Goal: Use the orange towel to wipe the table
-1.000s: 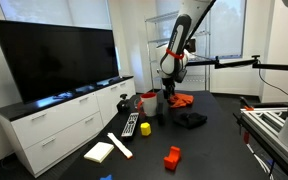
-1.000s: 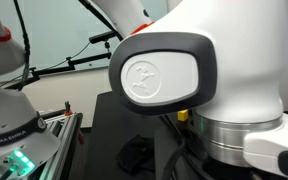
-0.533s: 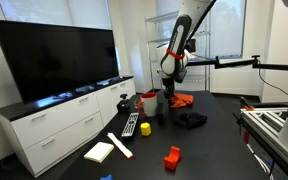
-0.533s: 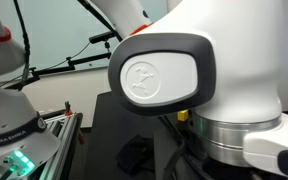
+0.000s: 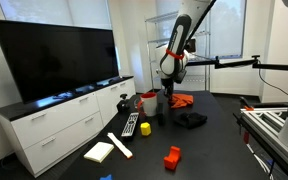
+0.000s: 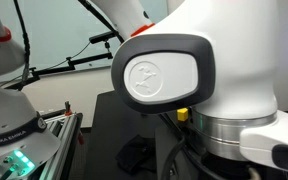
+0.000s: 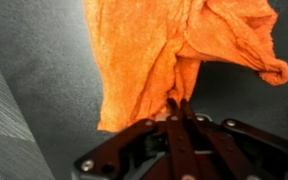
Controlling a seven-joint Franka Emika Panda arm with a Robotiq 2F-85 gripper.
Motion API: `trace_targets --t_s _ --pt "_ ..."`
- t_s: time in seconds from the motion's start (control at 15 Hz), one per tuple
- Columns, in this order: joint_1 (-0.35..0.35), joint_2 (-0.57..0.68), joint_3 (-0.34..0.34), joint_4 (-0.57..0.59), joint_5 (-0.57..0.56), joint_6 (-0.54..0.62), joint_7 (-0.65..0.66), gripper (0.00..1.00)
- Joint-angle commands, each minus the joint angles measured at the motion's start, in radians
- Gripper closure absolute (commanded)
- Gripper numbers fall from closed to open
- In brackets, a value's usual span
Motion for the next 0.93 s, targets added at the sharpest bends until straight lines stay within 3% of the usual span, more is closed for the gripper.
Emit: trace_targets --t_s 0.0,0.87 --pt "0.024 -0.021 -0.002 -0.025 -0.009 0.014 0.038 0.99" --pt "0.102 -0.098 0.008 -0.168 -0.013 0.092 0.066 0.99"
